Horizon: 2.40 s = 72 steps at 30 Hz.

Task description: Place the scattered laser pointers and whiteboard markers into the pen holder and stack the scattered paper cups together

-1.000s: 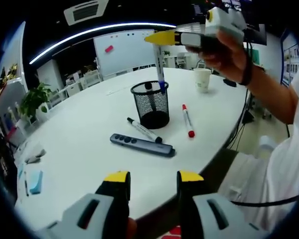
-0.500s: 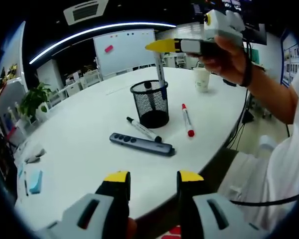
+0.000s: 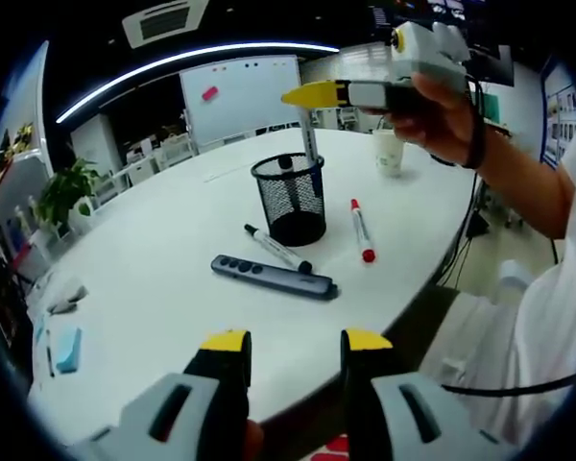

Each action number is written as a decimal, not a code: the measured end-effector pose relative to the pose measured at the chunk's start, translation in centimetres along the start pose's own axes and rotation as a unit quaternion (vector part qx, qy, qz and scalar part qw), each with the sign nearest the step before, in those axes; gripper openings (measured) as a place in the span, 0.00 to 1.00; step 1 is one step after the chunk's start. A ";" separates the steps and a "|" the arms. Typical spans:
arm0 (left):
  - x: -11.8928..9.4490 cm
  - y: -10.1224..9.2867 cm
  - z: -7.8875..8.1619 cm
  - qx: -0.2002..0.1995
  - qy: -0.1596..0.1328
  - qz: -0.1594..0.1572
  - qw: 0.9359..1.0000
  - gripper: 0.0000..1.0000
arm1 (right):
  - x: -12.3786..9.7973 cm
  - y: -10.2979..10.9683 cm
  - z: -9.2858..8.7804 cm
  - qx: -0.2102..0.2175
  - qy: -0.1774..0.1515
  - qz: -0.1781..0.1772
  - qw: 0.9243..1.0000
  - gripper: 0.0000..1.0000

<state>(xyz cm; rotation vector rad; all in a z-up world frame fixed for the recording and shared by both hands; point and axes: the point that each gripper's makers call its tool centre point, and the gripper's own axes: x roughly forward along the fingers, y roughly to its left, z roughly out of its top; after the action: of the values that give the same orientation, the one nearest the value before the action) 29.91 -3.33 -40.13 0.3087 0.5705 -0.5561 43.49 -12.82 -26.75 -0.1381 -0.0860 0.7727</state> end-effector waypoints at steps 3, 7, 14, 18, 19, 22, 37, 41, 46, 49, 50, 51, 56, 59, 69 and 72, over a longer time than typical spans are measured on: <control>0.0 0.0 -0.1 0.000 0.001 0.000 1.000 0.38 | 0.0 0.0 -0.1 -0.001 0.002 0.001 1.000 0.10; 0.0 0.1 -0.1 -0.001 0.000 0.001 1.000 0.38 | 0.1 -0.1 -0.3 0.000 0.004 0.000 1.000 0.10; 0.1 0.1 -0.2 -0.002 0.002 0.000 1.000 0.38 | 0.1 -0.1 -1.1 0.002 0.016 -0.002 1.000 0.10; 0.1 0.2 -0.2 -0.001 0.001 0.000 1.000 0.38 | 0.2 0.0 -1.5 0.003 0.023 0.000 1.000 0.10; 0.1 0.2 -0.2 -0.001 0.001 0.000 1.000 0.38 | 0.2 0.0 -1.5 0.002 0.024 -0.001 1.000 0.10; 0.1 0.2 -0.3 -0.002 0.002 0.000 1.000 0.38 | 0.2 -0.2 -1.8 0.002 0.028 -0.005 1.000 0.10; 0.1 0.2 -0.2 0.000 0.002 0.000 1.000 0.38 | 0.3 -0.3 -2.2 0.004 0.037 -0.007 0.999 0.10; 0.1 0.2 -0.1 0.000 0.002 0.001 1.000 0.38 | 0.2 -0.4 -2.2 0.002 0.039 -0.007 0.999 0.10; 0.1 0.0 -0.1 0.000 0.002 0.000 1.000 0.38 | 0.2 -0.5 -2.4 0.002 0.040 -0.007 0.999 0.10; 0.1 0.1 -0.1 0.001 0.002 0.001 1.000 0.38 | 0.2 -0.6 -2.4 0.003 0.040 -0.007 0.999 0.10; 0.1 0.1 -0.1 0.001 0.003 0.001 1.000 0.38 | 0.2 -0.6 -2.4 0.003 0.041 -0.007 0.999 0.10; 0.1 0.1 0.0 0.001 0.002 0.001 1.000 0.38 | 0.2 -0.6 -2.5 0.003 0.041 -0.008 0.999 0.10; 0.1 0.1 0.0 0.002 0.003 0.001 1.000 0.38 | 0.2 -0.8 -2.5 0.002 0.041 -0.010 0.999 0.12; 0.2 0.0 0.0 0.003 0.003 -0.001 1.000 0.38 | 0.2 -0.8 -2.5 0.001 0.042 -0.009 0.999 0.12; 0.2 0.0 0.0 0.002 0.003 0.000 1.000 0.38 | 0.0 -0.7 -2.4 0.001 0.040 -0.007 0.999 0.12; 0.2 0.0 -0.1 0.003 0.003 -0.001 1.000 0.38 | -0.2 -0.8 -2.3 0.003 0.040 -0.008 0.999 0.12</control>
<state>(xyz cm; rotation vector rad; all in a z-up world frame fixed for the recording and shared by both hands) 30.00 -3.40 -40.29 0.3148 0.5761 -0.5592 44.16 -13.74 -28.91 -0.1618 -0.0091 0.7508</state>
